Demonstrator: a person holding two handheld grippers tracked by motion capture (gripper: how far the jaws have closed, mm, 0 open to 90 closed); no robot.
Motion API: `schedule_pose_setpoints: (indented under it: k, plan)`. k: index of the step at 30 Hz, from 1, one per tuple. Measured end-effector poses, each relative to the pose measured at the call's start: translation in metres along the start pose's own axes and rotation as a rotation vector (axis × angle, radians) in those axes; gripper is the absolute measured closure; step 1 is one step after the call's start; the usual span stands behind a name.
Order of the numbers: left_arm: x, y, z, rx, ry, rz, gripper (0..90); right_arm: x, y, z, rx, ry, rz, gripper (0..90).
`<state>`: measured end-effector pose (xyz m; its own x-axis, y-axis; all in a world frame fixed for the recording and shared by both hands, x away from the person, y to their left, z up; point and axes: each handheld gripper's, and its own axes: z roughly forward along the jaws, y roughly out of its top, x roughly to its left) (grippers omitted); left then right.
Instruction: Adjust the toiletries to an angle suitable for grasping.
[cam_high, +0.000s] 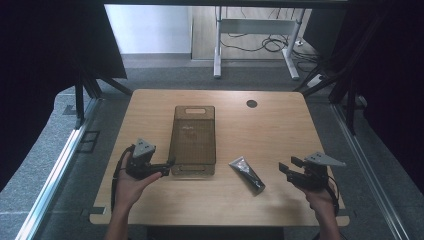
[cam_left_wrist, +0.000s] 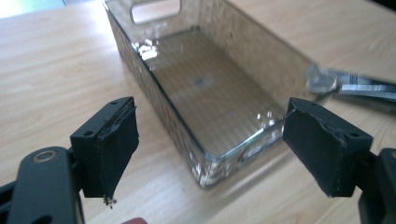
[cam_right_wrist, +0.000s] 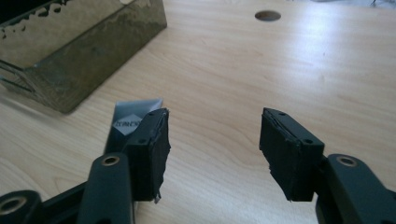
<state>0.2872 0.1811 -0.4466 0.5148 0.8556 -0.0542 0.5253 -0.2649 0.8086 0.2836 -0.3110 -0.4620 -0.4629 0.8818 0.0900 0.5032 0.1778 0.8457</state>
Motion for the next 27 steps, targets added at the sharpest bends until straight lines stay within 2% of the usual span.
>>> schedule_pose_setpoints:
  k: [4, 7, 8, 10, 11, 13, 14, 18, 19, 20, 24, 26, 27]
  plan:
    - [0.005, -0.01, 0.007, 0.04, -0.015, -0.01, 20.4, -0.003, 0.0, 0.002, 0.022, 0.031, 0.003, 49.6]
    - [0.001, -0.006, 0.009, 0.049, -0.025, 0.017, 20.4, 0.005, 0.002, 0.002, 0.047, 0.067, -0.043, 56.2]
    - [-0.002, -0.003, 0.007, 0.046, -0.035, 0.035, 20.3, 0.006, 0.002, 0.001, 0.048, 0.08, -0.043, 58.3]
    - [-0.005, -0.001, 0.006, 0.045, -0.041, 0.041, 20.3, 0.006, 0.001, 0.001, 0.051, 0.087, -0.042, 59.9]
    - [-0.008, 0.001, 0.005, 0.047, -0.043, 0.054, 20.2, 0.006, -0.002, 0.0, 0.067, 0.101, -0.038, 65.3]
    - [-0.011, 0.001, 0.005, 0.048, -0.04, 0.059, 20.2, 0.006, -0.002, 0.0, 0.07, 0.103, -0.039, 66.8]
    - [-0.014, 0.002, 0.004, 0.061, -0.03, 0.071, 20.6, 0.006, -0.003, -0.003, 0.081, 0.116, -0.046, 71.9]
    - [-0.016, 0.001, 0.001, 0.055, -0.031, 0.068, 21.0, 0.007, -0.001, -0.005, 0.08, 0.141, -0.054, 78.4]
    - [-0.015, 0.001, 0.0, 0.054, -0.028, 0.065, 21.0, 0.006, -0.001, -0.004, 0.091, 0.166, -0.055, 81.8]
    - [-0.014, 0.001, -0.001, 0.046, -0.018, 0.054, 21.0, 0.006, -0.002, -0.004, 0.1, 0.171, -0.056, 83.1]
    - [-0.014, 0.0, -0.007, 0.038, -0.022, 0.062, 21.1, 0.008, -0.002, -0.003, 0.111, 0.166, -0.055, 87.1]
    - [-0.012, -0.003, -0.014, 0.035, -0.025, 0.063, 21.0, 0.013, 0.004, -0.003, 0.102, 0.176, -0.063, 87.5]
    - [-0.009, -0.006, -0.019, 0.034, -0.022, 0.058, 21.1, 0.021, 0.009, -0.003, 0.098, 0.21, -0.077, 87.6]
